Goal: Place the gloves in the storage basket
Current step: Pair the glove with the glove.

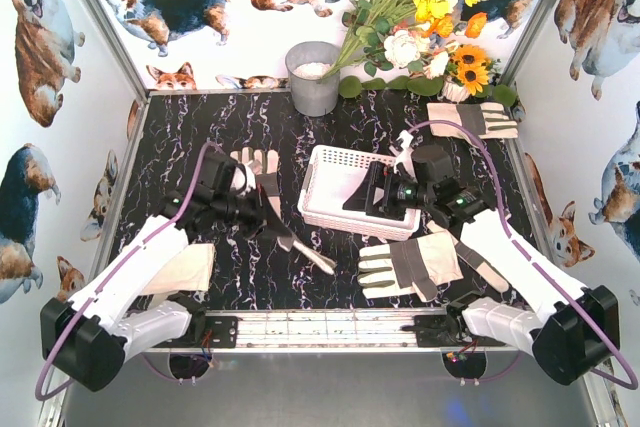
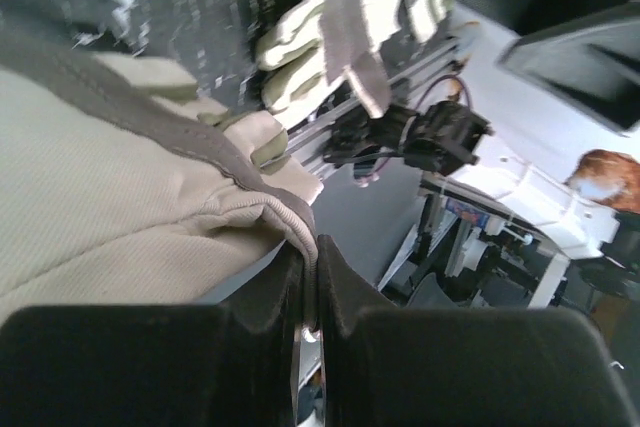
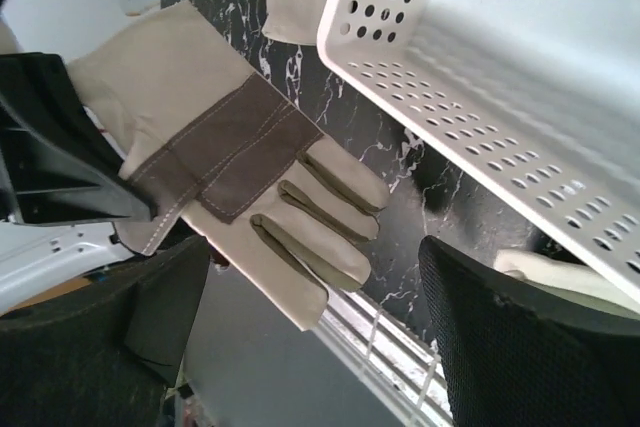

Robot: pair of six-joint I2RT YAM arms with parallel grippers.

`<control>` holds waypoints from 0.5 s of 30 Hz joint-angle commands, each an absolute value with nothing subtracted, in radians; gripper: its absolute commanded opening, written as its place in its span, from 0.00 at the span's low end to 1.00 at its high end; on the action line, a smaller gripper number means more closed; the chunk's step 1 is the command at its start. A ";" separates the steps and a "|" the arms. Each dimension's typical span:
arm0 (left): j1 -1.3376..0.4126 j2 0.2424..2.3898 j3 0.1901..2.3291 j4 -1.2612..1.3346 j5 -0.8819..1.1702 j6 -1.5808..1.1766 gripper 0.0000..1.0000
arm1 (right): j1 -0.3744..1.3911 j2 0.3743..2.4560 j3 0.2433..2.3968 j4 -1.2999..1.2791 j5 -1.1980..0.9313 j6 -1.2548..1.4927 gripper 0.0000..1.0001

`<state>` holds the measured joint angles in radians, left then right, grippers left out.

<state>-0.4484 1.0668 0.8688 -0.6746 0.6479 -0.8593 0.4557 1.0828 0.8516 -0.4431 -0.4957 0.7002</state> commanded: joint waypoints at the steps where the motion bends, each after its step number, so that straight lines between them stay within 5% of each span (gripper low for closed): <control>1: -0.457 1.020 0.925 -0.535 0.700 -0.926 0.00 | 0.453 1.067 0.871 -0.416 -0.535 0.805 0.88; 8: -0.457 0.965 0.905 -0.294 0.655 -1.109 0.00 | 0.453 1.029 0.823 -0.255 -0.577 0.961 0.91; 15: -0.457 0.956 0.930 -0.240 0.552 -1.113 0.00 | 0.453 0.966 0.833 -0.370 -0.478 0.932 0.91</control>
<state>-0.4503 0.9699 0.8989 -0.3252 0.6136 -1.0878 0.4557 1.0138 0.8196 -0.3721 -0.5217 0.9096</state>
